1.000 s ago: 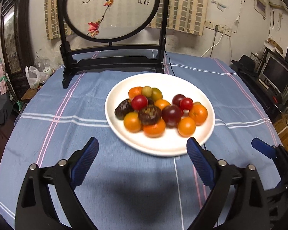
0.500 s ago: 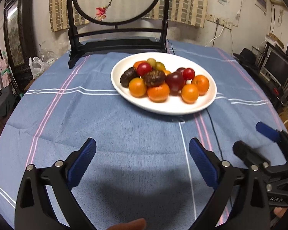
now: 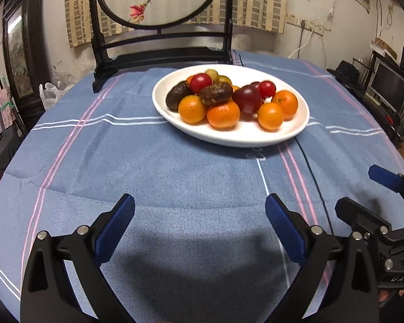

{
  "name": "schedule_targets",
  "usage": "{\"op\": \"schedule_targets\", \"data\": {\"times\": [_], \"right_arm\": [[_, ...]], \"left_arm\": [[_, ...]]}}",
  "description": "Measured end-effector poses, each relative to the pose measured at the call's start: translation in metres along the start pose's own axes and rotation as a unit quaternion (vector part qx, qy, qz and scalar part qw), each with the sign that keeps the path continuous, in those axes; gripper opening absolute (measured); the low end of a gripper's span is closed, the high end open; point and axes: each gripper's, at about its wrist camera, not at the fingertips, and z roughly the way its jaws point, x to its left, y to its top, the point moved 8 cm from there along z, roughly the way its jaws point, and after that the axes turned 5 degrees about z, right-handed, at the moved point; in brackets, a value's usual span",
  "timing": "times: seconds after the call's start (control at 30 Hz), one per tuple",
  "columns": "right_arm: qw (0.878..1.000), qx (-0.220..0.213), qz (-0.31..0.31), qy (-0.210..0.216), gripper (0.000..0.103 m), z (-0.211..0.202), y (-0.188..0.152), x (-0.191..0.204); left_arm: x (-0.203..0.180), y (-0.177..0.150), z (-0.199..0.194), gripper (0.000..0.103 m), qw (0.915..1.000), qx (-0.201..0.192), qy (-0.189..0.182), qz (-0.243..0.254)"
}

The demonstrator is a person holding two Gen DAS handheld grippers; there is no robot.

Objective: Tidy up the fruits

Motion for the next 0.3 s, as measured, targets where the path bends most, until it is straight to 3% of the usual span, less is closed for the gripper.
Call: {"op": "schedule_targets", "data": {"times": [0.17, 0.3], "right_arm": [[0.999, 0.045, 0.009, 0.011, 0.099, 0.011, -0.014, 0.000], [0.998, 0.065, 0.005, -0.008, 0.099, 0.017, -0.022, -0.003]], "left_arm": [[-0.004, -0.009, 0.009, 0.096, 0.9994, 0.033, -0.003, 0.003], [-0.001, -0.016, 0.016, 0.096, 0.9988, 0.048, 0.005, -0.003]]}}
